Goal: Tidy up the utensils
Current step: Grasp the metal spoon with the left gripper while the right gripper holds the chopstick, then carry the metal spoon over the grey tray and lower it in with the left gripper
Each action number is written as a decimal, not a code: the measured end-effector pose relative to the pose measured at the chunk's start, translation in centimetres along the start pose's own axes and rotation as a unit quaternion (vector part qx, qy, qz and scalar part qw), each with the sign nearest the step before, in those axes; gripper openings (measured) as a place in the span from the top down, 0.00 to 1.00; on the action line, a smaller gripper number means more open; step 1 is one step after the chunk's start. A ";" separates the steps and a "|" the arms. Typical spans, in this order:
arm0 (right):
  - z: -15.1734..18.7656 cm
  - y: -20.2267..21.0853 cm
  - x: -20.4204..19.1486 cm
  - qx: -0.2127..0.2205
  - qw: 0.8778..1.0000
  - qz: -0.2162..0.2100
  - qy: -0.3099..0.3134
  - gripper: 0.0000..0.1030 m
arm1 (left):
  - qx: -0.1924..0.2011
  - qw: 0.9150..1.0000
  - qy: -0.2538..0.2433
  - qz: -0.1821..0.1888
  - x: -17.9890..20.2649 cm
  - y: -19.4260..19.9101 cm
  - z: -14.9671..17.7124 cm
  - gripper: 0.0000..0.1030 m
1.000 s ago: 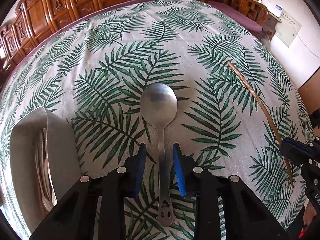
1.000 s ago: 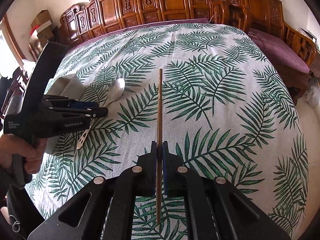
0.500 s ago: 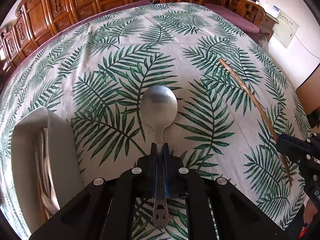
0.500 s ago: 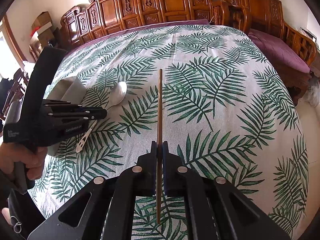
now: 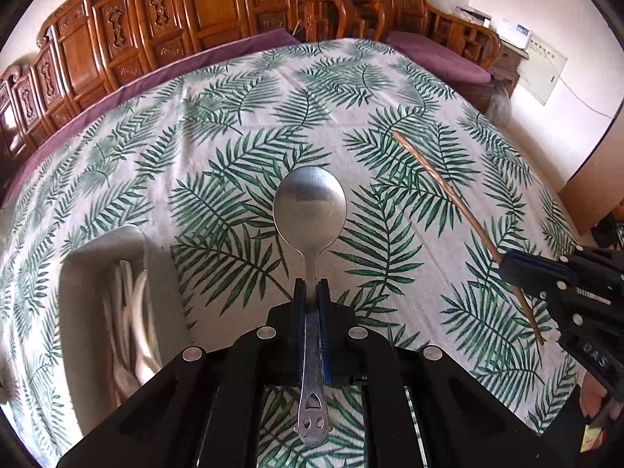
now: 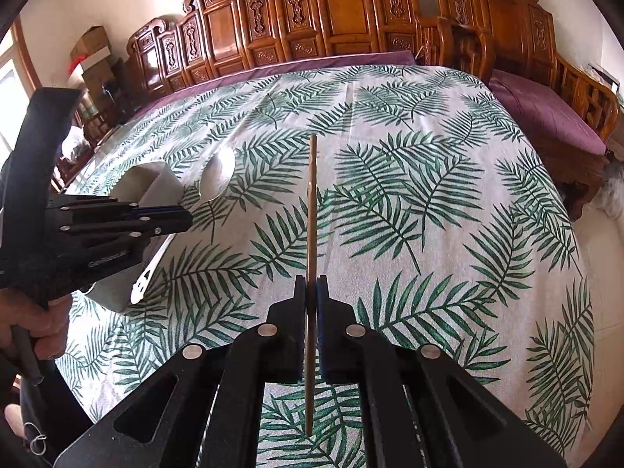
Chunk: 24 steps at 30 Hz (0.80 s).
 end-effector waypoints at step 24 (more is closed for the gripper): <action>-0.6 3.3 -5.5 0.028 0.998 -0.023 0.052 0.94 | 0.066 0.998 0.012 -0.004 -2.2 9.1 2.1 0.95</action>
Point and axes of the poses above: each gripper's, at about its wrist camera, not at the fingertips, and y roughly against the way its jaws point, x to its right, z to its underside, the point moved 6 cm from there along -y, roughly the way its jaws point, and after that the axes turned 15 degrees about z, right-handed, at the moved point
